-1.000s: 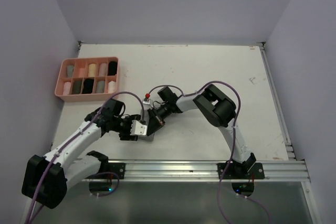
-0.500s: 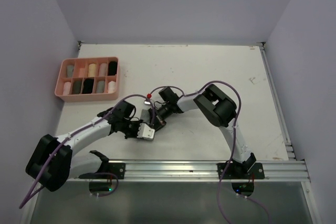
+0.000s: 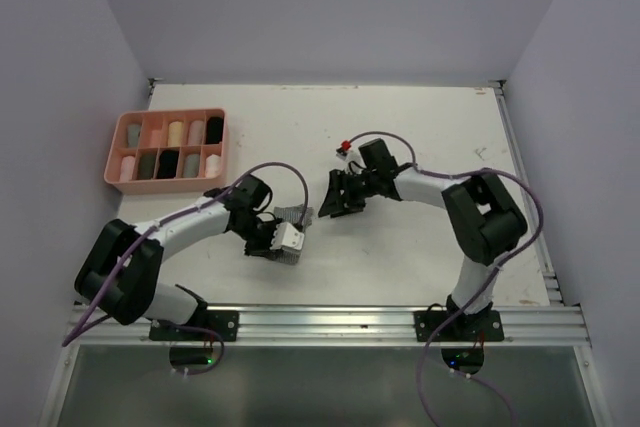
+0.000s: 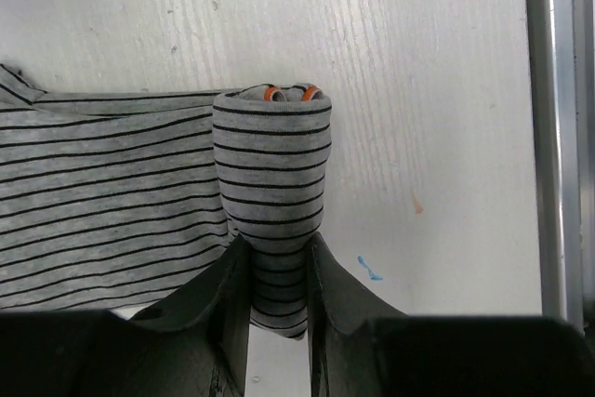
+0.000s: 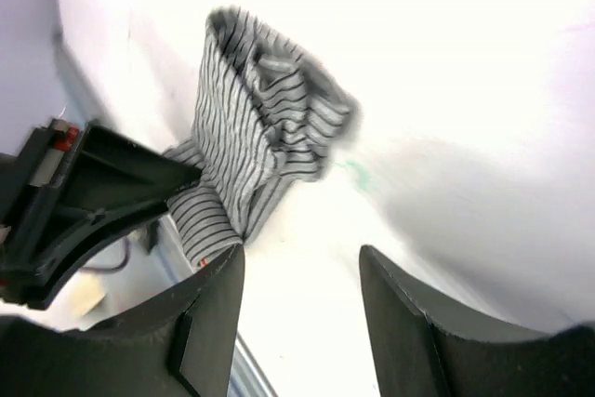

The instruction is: Roll the underwear

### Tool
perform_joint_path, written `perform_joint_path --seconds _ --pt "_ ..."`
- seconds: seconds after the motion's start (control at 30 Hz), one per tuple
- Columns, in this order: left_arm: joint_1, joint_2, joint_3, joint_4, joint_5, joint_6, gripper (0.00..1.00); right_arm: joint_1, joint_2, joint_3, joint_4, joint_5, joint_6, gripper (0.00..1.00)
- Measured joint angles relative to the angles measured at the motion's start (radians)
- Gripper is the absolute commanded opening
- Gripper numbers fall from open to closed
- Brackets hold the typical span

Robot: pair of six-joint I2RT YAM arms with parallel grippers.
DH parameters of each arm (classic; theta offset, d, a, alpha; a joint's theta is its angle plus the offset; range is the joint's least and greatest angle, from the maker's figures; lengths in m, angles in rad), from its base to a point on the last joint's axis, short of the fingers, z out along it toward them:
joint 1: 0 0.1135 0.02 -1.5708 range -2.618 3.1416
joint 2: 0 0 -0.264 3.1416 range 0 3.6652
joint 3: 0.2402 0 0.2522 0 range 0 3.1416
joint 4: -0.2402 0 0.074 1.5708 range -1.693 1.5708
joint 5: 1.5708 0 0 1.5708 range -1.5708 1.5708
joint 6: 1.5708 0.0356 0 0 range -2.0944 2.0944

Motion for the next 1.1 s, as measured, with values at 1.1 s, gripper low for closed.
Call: perform_joint_path --seconds 1.1 --pt "0.144 0.901 0.777 -0.840 0.258 0.030 0.20 0.571 -0.182 0.068 -0.207 0.612 -0.717 0.61"
